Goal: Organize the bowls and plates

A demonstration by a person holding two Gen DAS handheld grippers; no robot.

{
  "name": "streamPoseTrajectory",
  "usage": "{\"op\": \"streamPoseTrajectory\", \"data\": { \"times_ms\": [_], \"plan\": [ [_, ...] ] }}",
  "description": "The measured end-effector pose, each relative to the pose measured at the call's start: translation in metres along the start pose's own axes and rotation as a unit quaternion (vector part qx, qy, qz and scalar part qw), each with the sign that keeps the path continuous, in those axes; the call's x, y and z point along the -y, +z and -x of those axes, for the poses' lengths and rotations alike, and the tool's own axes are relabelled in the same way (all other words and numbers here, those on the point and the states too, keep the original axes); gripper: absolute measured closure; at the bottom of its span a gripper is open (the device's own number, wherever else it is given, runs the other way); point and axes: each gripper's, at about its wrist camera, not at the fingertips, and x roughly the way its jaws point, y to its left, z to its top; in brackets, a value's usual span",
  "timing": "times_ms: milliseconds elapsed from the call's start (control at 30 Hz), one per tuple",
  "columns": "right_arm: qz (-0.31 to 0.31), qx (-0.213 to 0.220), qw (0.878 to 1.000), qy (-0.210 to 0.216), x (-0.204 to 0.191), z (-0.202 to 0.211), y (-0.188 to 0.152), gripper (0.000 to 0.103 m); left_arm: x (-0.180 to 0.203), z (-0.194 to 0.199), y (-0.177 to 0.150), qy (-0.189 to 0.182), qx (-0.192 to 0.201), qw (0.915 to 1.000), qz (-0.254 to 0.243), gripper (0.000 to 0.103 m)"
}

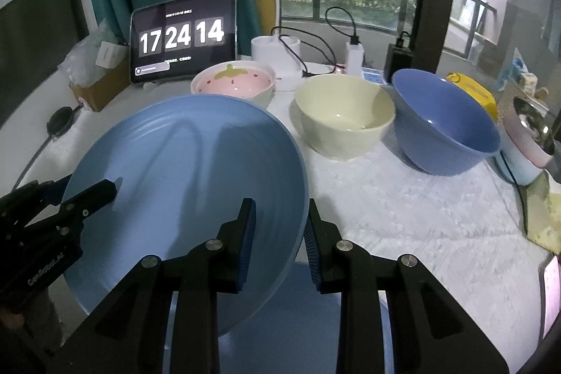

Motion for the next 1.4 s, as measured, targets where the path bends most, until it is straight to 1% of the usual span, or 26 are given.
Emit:
{"op": "streamPoseTrajectory", "data": {
  "times_ms": [667,1133,1400],
  "plan": [
    [-0.039,0.012,0.999,-0.022,0.033,0.049,-0.045,0.074,0.048,0.036,-0.028,-0.03,-0.002,0.9987,-0.041,0.065],
    [-0.066,0.002,0.997,-0.036,0.053,0.064,-0.083,0.074,0.079,0.043,-0.053,-0.044,-0.021,0.9964,-0.069,0.065],
    [-0.075,-0.008,0.996,-0.046,0.061,0.065,-0.1,0.074,0.093,0.042,-0.068,-0.048,-0.036,0.9944,-0.087,0.065]
  ]
}}
